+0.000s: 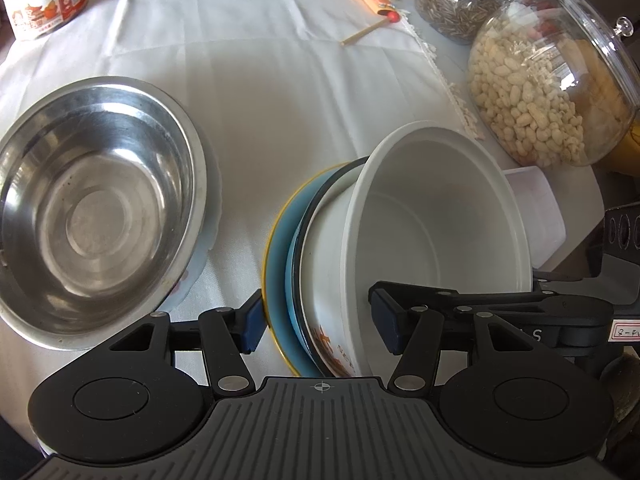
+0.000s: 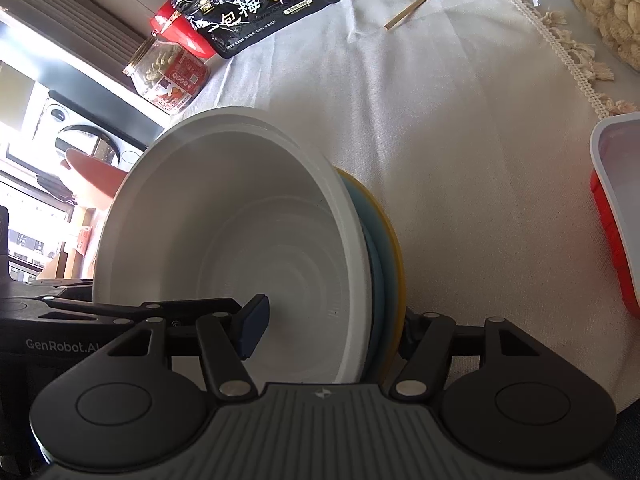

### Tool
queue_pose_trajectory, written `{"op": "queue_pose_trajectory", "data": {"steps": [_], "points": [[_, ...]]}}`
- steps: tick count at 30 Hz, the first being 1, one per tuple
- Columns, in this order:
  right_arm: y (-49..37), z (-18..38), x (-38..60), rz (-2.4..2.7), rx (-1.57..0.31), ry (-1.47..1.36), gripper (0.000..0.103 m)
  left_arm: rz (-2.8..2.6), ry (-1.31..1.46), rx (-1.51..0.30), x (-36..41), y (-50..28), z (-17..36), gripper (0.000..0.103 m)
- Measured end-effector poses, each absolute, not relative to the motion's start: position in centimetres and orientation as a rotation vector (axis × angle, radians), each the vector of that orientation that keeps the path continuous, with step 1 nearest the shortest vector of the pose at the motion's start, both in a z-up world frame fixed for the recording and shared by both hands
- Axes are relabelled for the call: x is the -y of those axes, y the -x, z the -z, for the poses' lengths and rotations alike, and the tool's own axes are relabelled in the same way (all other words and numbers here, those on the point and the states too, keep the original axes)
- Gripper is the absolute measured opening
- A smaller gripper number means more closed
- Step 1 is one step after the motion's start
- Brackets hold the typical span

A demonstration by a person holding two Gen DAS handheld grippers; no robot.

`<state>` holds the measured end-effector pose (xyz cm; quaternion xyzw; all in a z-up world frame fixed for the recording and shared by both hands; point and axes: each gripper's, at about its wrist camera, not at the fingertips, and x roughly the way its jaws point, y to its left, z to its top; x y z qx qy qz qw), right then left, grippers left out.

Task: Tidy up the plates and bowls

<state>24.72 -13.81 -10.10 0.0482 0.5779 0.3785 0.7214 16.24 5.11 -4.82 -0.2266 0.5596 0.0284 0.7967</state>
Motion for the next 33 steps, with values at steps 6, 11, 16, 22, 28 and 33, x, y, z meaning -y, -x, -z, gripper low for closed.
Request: {"op": "queue_pose_trajectory", "data": {"steps": [6,11,16,22,28,33], "points": [[-25.2,10.5,13.6,-0.835,-1.319,-0.120,0.062,-0.066,0.492,-1.209,-5.2,-16.5,5.0,0.060],[-25.7,10.8,13.7,-0.810,-1.366,-0.143,0.059,-0.077,0.598,-1.230,-5.9,-16.9,5.9,0.060],[-25.3,10.6,13.6,-0.803,-1.353,-0.132,0.059,-0.055,0.578,-1.217,-5.9,-16.7,5.9,0.060],[-25.3,10.6,13.3,-0.782,-1.364,-0.136,0.059,-0.046,0.583,-1.189,-6.0,-16.2,5.9,0.060],[-25.4,10.6,13.2,-0.778,-1.370,-0.125,0.059,-0.042,0.584,-1.203,-6.1,-16.3,5.9,0.059],[-25.4,10.5,13.0,-0.781,-1.370,-0.102,0.059,-0.035,0.576,-1.211,-6.0,-16.4,5.9,0.059]]}}
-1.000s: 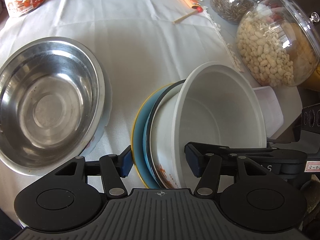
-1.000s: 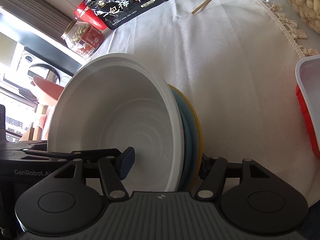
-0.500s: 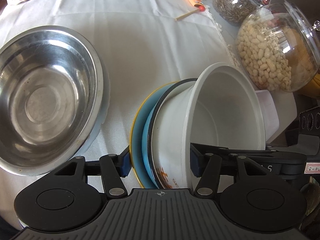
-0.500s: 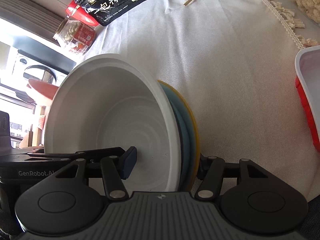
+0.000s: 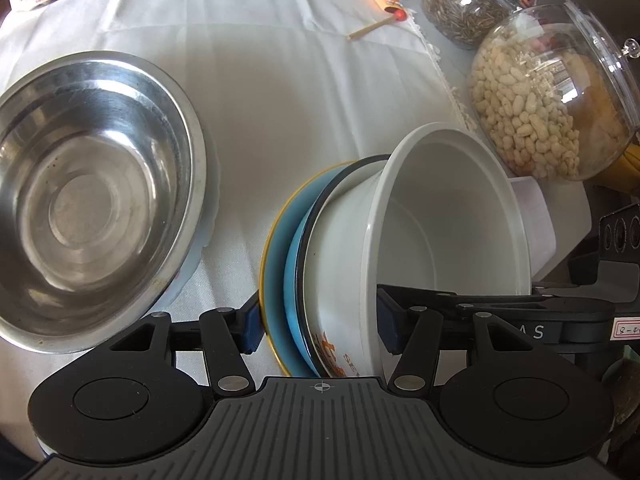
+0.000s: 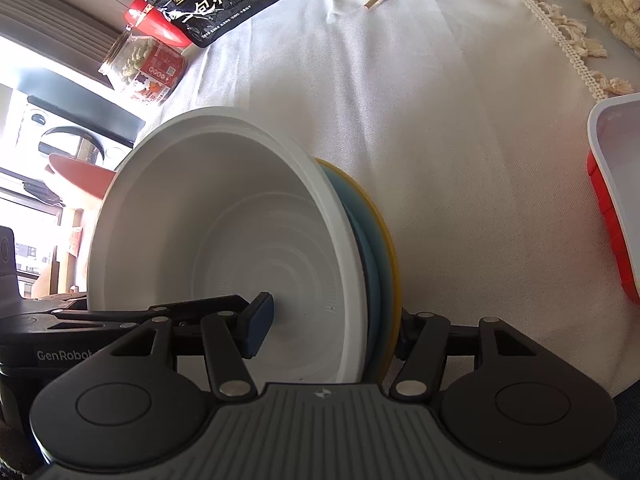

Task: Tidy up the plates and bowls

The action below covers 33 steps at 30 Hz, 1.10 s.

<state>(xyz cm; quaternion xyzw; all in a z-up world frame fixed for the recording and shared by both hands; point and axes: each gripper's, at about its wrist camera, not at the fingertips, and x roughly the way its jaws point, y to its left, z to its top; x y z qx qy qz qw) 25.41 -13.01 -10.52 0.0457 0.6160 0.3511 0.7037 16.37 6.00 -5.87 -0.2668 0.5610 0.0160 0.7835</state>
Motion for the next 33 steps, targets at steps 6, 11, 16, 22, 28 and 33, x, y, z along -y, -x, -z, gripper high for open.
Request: {"op": "queue_pose_trajectory", "data": {"steps": [6,11,16,22,28,33], "points": [[-25.3,10.3,12.7,-0.778,-1.377,-0.072,0.059,-0.020,0.583,-1.217,-6.1,-16.1,6.0,0.059],[-25.1,9.2,12.6,-0.766,-1.363,-0.044,0.059,0.013,0.596,-1.206,-6.4,-16.0,5.2,0.059],[-24.9,5.2,11.7,-0.759,-1.256,0.003,0.059,0.054,0.578,-1.130,-7.7,-16.2,2.2,0.059],[-24.4,0.4,6.8,-0.833,-1.157,0.051,0.059,0.023,0.528,-1.047,-12.5,-14.6,-2.7,0.059],[-22.8,2.3,-1.4,-0.934,-1.236,0.122,0.060,-0.081,0.599,-1.075,-19.0,-11.1,-1.2,0.059],[-21.6,5.8,-6.0,-0.923,-1.329,0.209,0.056,-0.119,0.622,-1.149,-22.2,-9.8,2.5,0.060]]}}
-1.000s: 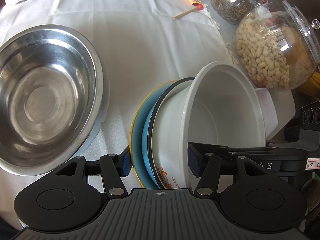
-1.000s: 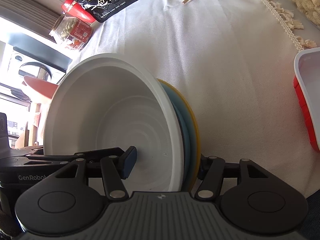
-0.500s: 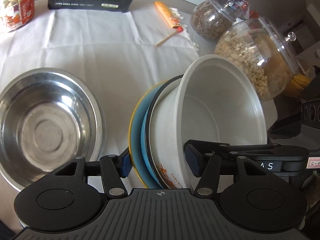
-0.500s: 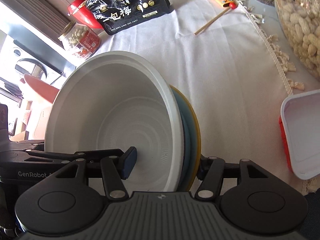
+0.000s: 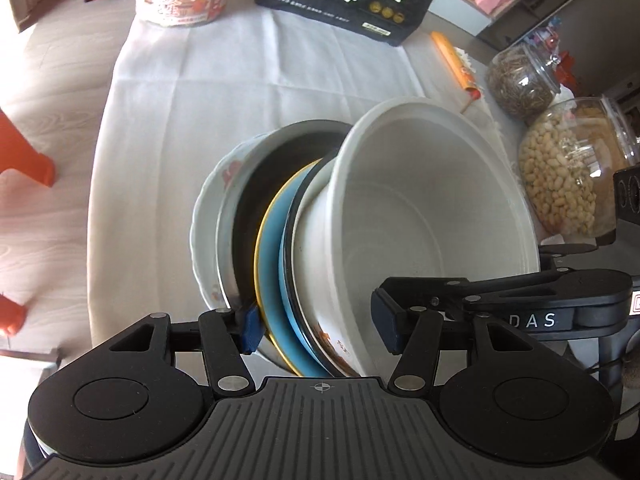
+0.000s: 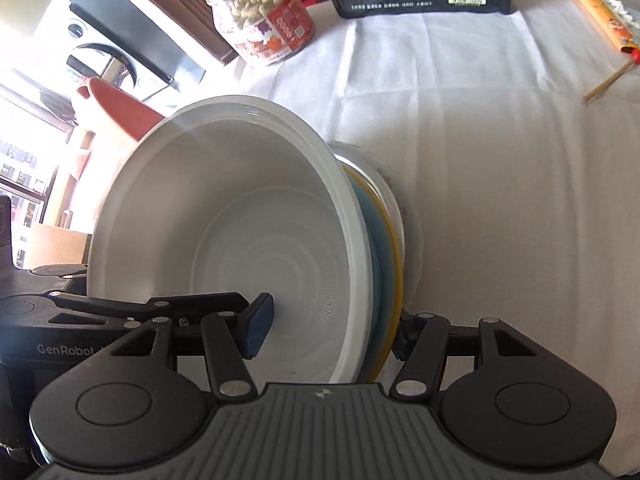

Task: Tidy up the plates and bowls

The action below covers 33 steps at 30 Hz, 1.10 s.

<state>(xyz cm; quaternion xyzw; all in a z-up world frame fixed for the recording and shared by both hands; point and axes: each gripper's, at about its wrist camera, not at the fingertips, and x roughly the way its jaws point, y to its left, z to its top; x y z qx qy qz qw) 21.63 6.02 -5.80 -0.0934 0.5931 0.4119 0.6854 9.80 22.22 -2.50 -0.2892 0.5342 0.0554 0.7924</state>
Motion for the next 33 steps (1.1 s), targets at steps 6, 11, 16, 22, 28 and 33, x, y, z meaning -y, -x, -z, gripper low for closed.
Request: {"op": "queue_pose_trajectory", "data": {"steps": [6,11,16,22,28,33], "points": [[-21.7,6.4,-7.7,-0.857,-1.349,0.211,0.059,-0.058,0.621,-1.125,-24.3,-10.0,3.3,0.058],[-21.6,7.0,-8.1,-0.795,-1.357,0.158,0.064,-0.006,0.645,-1.105,-25.3,-10.5,3.8,0.058],[-21.4,7.2,-8.1,-0.718,-1.289,0.095,0.066,0.005,0.636,-1.080,-25.9,-10.5,4.2,0.054],[-20.4,7.2,-7.9,-0.688,-1.218,0.058,0.067,0.018,0.589,-1.016,-25.8,-9.5,4.2,0.052],[-20.7,6.8,-8.1,-0.697,-1.300,0.088,0.066,0.012,0.607,-1.023,-26.1,-9.5,4.2,0.049],[-21.1,6.3,-8.6,-0.715,-1.361,0.138,0.064,0.001,0.605,-1.029,-26.1,-9.6,4.3,0.047]]}}
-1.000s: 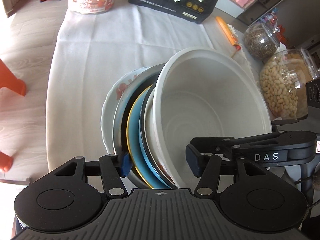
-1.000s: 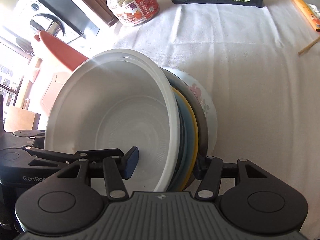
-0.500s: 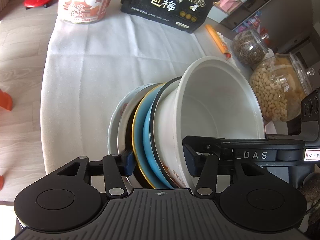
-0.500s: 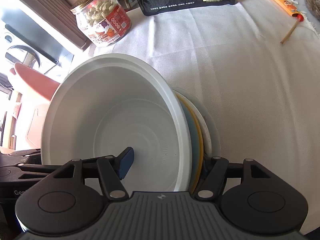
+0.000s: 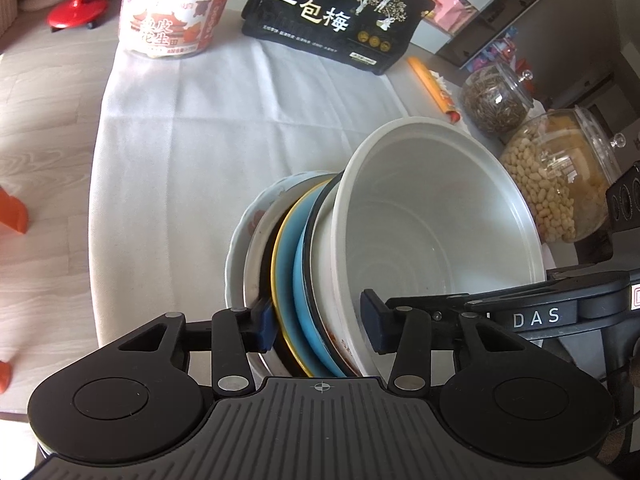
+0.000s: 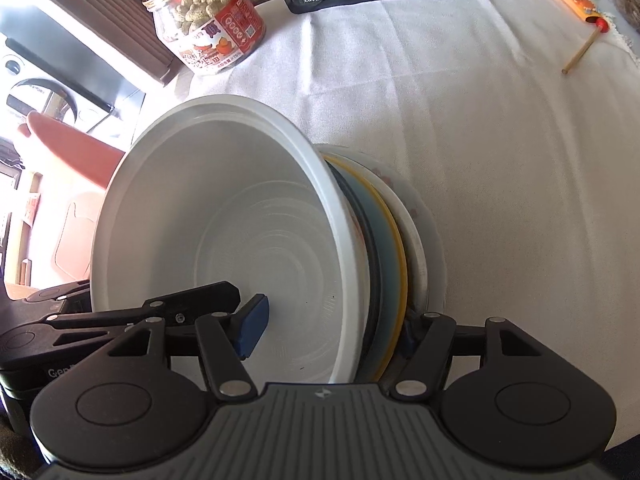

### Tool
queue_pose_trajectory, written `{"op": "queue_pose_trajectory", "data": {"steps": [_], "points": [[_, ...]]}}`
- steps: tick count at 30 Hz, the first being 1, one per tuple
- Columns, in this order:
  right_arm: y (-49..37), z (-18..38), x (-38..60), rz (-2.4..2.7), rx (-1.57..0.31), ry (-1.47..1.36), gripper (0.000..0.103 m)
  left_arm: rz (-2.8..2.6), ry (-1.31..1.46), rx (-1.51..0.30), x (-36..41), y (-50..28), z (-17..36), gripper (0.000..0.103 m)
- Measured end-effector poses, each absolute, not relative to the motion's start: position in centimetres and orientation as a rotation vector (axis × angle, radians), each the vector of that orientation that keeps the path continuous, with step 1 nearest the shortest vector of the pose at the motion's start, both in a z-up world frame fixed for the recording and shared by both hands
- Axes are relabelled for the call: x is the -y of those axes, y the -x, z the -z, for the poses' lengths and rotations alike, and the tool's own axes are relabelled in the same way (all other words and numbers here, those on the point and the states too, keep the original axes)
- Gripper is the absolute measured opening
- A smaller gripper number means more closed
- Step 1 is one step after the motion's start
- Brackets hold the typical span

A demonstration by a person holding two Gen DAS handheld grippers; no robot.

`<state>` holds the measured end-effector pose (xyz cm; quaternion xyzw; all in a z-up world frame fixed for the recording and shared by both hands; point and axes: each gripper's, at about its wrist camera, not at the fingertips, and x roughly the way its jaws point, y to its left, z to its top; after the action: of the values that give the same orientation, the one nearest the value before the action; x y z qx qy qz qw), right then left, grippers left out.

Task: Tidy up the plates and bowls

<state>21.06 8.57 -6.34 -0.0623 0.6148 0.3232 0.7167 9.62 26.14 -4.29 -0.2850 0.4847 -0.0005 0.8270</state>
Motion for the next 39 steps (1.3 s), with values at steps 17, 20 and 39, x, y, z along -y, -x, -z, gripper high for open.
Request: {"op": "queue_pose_trajectory", "data": {"steps": [17,20,39], "points": [[-20.8,4.3,-7.8,-0.744,-1.338,0.185,0.061,0.004,0.624,-1.045,-26.3,-9.6,4.4,0.045],[-20.9,4.2,-7.6,-0.752,-1.332,0.175,0.061,0.001,0.629,-1.054,-26.4,-9.7,4.5,0.043],[-21.2,5.1,-7.4,-0.753,-1.334,0.174,0.050,-0.048,0.507,-1.094,-25.6,-9.6,2.4,0.032]]}}
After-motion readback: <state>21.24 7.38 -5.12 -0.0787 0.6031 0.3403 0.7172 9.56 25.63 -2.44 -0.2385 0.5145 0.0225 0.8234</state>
